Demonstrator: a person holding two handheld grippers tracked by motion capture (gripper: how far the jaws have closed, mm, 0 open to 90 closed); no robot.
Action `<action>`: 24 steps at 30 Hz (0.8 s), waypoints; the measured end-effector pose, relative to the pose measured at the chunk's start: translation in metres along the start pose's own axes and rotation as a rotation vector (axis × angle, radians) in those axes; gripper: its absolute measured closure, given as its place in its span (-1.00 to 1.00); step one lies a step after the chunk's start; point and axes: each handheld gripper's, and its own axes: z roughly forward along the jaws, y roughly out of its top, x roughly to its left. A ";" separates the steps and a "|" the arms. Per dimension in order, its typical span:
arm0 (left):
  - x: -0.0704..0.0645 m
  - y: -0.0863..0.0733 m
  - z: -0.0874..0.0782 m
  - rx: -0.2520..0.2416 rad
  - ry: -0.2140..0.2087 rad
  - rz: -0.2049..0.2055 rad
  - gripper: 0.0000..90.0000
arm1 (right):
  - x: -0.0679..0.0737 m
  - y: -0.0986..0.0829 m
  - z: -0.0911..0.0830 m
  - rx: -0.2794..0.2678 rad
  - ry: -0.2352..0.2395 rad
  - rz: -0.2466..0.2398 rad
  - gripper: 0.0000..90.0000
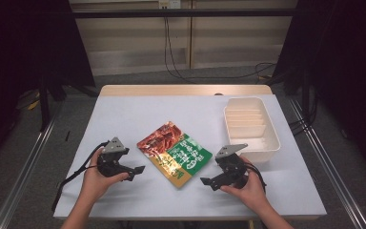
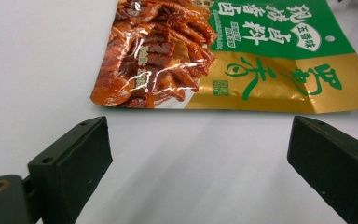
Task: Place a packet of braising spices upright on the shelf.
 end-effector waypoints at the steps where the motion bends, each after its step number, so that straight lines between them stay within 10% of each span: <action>1: -0.001 0.000 0.000 0.005 -0.008 0.000 -0.87 | 0.001 0.001 0.001 0.003 0.003 -0.003 -0.91; 24: -0.011 0.000 -0.002 0.033 0.038 0.055 -0.87 | 0.007 0.018 0.021 0.056 0.085 0.082 -0.77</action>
